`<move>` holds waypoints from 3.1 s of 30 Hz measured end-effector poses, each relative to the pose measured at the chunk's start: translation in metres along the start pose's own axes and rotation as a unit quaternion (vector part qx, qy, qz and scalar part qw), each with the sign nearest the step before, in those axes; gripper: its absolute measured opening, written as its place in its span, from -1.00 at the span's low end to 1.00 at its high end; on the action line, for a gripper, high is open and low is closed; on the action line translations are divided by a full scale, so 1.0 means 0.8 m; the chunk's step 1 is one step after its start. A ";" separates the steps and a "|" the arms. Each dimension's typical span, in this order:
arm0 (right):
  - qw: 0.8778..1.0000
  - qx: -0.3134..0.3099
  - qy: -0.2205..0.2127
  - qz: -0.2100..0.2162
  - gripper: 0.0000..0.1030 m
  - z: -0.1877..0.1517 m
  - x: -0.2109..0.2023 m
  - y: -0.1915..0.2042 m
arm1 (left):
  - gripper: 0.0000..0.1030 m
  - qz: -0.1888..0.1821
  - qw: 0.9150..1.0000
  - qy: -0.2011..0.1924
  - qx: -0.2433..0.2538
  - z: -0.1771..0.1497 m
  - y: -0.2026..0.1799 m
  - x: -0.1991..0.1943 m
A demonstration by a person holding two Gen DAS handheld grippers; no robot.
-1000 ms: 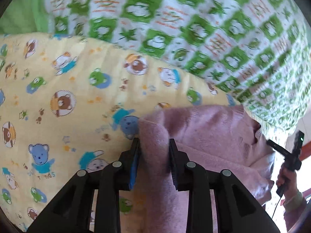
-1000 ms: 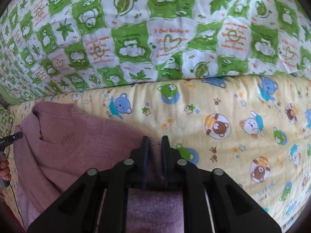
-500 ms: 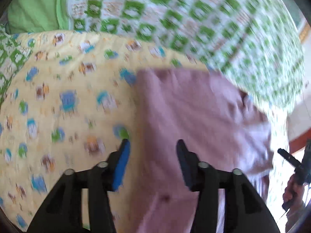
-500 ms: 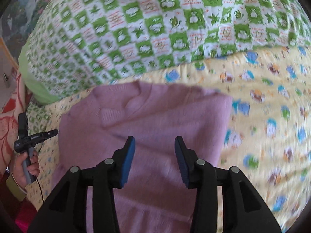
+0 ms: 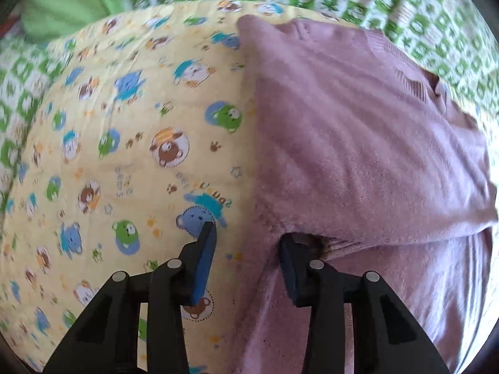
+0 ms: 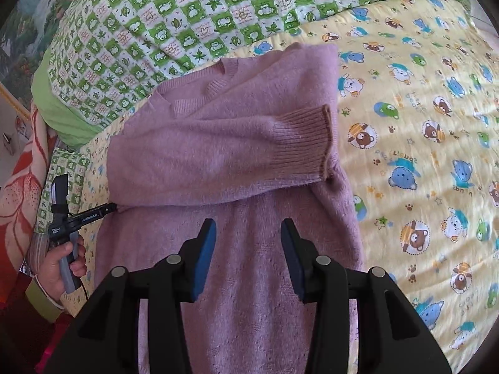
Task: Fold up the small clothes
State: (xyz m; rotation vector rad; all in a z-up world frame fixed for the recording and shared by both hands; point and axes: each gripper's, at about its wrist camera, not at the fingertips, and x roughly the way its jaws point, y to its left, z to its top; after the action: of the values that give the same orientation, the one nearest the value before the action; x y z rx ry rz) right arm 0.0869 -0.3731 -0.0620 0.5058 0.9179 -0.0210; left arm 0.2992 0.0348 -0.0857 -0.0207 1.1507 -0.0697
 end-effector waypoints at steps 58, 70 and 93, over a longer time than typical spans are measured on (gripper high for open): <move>0.996 -0.060 0.014 -0.071 -0.26 -0.087 -0.062 -0.021 | 0.17 -0.076 0.993 0.018 -0.092 -0.197 0.067 -0.115; 0.999 0.005 0.027 -0.041 -0.26 -0.223 -0.135 -0.033 | 0.35 -0.128 0.988 0.065 -0.050 -0.339 0.055 -0.139; 0.995 0.076 0.054 0.047 -0.24 -0.306 -0.104 -0.028 | 0.40 -0.153 0.984 0.076 -0.057 -0.399 0.031 -0.134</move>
State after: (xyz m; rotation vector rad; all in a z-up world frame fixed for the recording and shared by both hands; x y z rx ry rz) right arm -0.1545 -0.3047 -0.1299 0.6963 1.0021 0.0225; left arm -0.0346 0.0731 -0.1195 -0.2979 1.2953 -0.2817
